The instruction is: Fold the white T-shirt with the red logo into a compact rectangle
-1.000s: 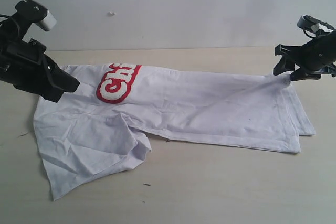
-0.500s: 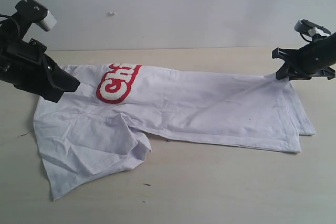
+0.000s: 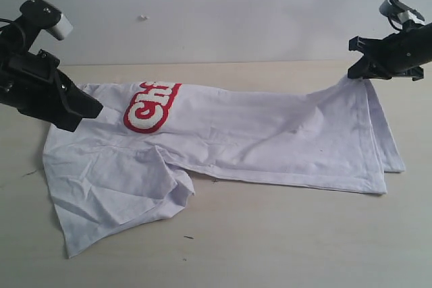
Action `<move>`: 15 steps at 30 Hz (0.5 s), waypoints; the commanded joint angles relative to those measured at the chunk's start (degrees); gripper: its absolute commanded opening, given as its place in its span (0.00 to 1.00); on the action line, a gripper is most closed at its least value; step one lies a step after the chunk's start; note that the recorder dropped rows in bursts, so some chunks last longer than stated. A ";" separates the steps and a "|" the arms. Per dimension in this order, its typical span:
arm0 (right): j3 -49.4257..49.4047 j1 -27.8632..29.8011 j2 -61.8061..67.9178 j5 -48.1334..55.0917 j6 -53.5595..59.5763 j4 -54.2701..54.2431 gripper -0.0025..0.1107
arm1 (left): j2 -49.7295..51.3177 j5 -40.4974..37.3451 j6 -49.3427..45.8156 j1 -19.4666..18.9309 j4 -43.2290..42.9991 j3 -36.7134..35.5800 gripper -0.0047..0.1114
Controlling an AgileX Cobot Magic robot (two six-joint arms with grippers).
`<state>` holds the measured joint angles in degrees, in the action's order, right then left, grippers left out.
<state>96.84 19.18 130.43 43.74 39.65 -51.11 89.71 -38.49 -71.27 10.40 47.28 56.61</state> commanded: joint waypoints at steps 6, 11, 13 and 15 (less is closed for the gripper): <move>4.37 0.13 -0.77 -1.34 -0.69 4.45 0.20 | -0.39 0.33 -0.12 -0.13 0.56 -0.10 0.04; 4.37 0.13 -0.67 -5.67 -4.87 11.18 0.38 | -0.39 0.33 -0.12 -0.13 0.56 -0.10 0.04; 4.37 0.13 -0.67 -6.77 -8.15 14.37 0.39 | -0.39 0.03 -0.12 -0.13 0.56 -0.10 0.04; 4.37 0.13 -0.67 -6.52 -10.95 16.71 0.39 | -0.29 -0.82 -0.12 0.14 0.56 -0.10 0.04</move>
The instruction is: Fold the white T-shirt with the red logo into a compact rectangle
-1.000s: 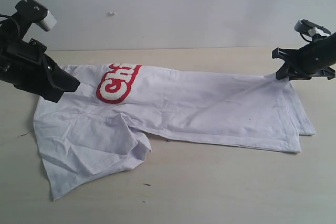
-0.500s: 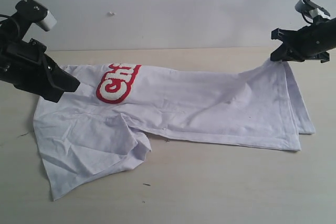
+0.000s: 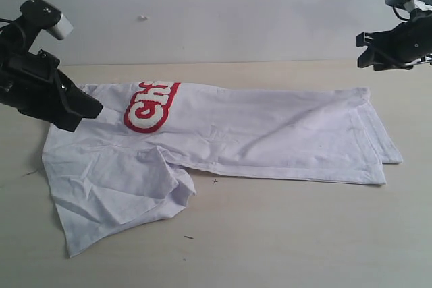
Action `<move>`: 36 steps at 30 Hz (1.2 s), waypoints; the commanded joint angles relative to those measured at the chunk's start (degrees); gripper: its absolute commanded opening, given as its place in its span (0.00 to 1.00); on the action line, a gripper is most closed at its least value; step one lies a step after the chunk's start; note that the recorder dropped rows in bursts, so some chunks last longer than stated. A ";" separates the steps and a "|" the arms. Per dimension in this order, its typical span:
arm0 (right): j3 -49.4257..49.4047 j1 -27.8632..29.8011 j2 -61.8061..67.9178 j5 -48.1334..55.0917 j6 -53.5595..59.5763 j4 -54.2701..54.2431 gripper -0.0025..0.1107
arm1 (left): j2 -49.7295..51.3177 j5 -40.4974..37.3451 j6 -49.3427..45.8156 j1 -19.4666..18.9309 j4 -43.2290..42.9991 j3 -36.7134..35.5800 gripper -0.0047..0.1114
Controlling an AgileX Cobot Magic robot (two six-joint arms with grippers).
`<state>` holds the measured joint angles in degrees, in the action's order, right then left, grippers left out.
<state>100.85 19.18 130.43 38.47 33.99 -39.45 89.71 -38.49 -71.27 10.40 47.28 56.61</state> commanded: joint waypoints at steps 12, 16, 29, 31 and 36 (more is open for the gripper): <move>0.35 0.13 -0.54 17.86 -8.58 7.45 0.39 | 3.17 -1.61 -1.14 3.56 -0.07 -0.10 0.04; -0.13 0.13 -0.54 22.69 -8.58 10.43 0.43 | 3.17 -1.61 -1.98 3.54 0.11 -0.10 0.04; -2.37 0.13 3.68 6.24 -4.65 0.48 0.48 | 2.34 -1.85 -1.98 3.54 0.25 -0.10 0.04; -2.24 0.13 5.08 4.59 -4.07 -0.51 0.46 | 2.34 -1.85 -1.98 3.54 0.25 -0.10 0.04; 0.00 0.13 6.83 3.54 -2.57 -0.51 0.30 | 2.35 -1.74 -1.98 3.54 0.25 -0.10 0.04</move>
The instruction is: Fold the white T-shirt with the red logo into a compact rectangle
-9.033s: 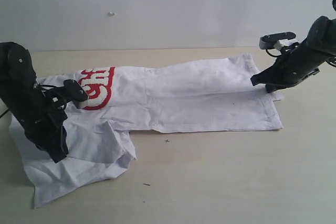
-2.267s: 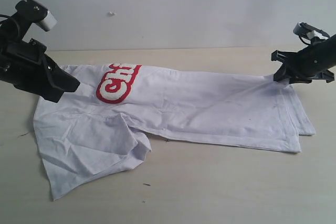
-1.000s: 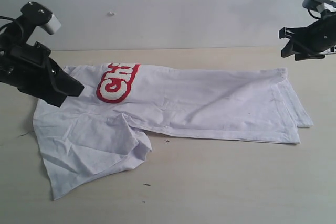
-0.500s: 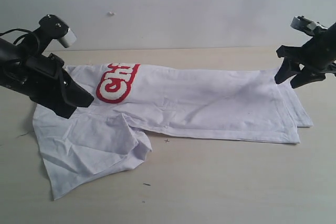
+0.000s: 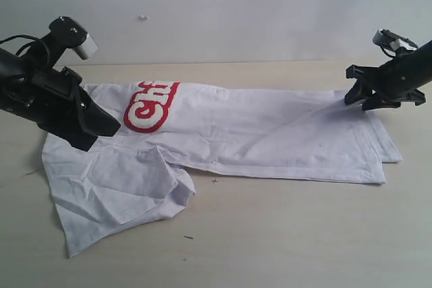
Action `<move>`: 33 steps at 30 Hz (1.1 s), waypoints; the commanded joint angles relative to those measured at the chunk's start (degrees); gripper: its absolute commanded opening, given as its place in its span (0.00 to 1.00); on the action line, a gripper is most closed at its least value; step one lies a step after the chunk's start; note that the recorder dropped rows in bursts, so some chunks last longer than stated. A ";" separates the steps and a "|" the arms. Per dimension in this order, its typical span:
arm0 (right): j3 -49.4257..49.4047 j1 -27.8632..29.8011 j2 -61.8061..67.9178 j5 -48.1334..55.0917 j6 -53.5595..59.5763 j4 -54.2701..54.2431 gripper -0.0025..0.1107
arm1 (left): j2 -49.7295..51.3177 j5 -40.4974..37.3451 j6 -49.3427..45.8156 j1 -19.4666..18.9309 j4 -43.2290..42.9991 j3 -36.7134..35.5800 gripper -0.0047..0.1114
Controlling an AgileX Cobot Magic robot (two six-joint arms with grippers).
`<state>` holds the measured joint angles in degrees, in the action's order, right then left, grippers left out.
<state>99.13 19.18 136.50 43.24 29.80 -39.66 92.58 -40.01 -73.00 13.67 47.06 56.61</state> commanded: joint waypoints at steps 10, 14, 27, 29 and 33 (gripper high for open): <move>10.56 0.13 0.27 7.64 3.48 -0.69 0.02 | -0.52 0.18 -0.26 0.27 0.47 0.00 0.04; 13.41 0.13 0.27 5.36 3.33 -0.58 0.04 | -0.52 0.18 -0.26 0.27 0.47 0.00 0.04; 17.75 0.56 0.50 26.73 -12.29 15.32 0.46 | -0.52 0.30 -0.26 0.27 0.47 0.00 0.04; 13.83 0.56 -1.72 26.73 -10.94 15.12 0.46 | -0.52 0.17 -0.26 0.27 0.47 0.00 0.04; 3.12 0.96 -6.03 26.73 -8.83 14.37 0.46 | -0.52 0.33 -0.26 0.27 0.36 0.00 0.04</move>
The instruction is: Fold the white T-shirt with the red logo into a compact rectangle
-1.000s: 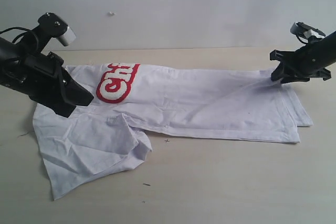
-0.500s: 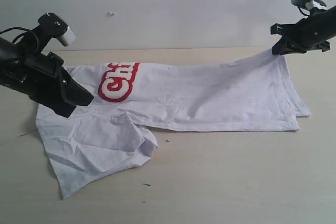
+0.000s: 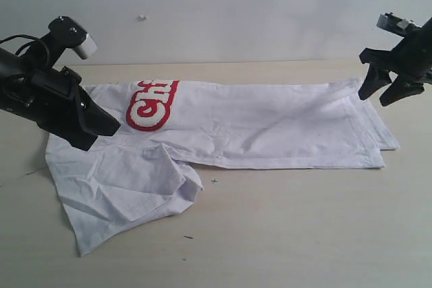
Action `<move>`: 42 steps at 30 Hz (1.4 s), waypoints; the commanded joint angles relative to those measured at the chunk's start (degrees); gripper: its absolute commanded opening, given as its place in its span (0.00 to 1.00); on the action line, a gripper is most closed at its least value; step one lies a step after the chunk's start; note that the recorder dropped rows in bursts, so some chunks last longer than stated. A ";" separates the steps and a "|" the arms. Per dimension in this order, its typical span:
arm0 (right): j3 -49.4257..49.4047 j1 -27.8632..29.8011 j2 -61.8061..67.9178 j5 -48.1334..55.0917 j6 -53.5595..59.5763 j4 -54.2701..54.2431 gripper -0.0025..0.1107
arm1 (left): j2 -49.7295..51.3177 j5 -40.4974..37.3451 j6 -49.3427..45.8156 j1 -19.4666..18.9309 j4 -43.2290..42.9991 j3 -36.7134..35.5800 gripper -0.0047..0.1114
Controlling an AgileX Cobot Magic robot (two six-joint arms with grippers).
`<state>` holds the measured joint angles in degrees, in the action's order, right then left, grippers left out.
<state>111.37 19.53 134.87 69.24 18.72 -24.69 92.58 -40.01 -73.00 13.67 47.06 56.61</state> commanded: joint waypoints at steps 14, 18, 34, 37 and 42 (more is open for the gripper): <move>-27.14 0.50 -7.92 -9.62 8.64 -5.34 0.43 | -0.52 -0.23 -0.26 0.27 0.47 0.00 0.04; -27.14 0.50 -5.37 -6.11 9.21 -6.05 0.32 | -0.52 -0.33 -0.26 0.27 0.47 0.00 0.04; -23.71 0.50 -17.75 -13.12 11.24 -2.01 0.02 | -0.52 -0.44 -0.26 0.27 0.47 0.00 0.04; -23.62 0.50 -18.06 -18.39 7.77 7.31 0.02 | -0.52 -0.44 -0.26 0.27 0.47 0.00 0.04; -23.62 0.50 -15.67 -25.88 4.59 18.76 0.02 | -0.52 -0.22 -0.26 0.27 0.47 0.00 0.04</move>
<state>87.33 19.99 117.90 47.96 24.51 -11.79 92.58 -40.15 -73.00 13.67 47.06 56.61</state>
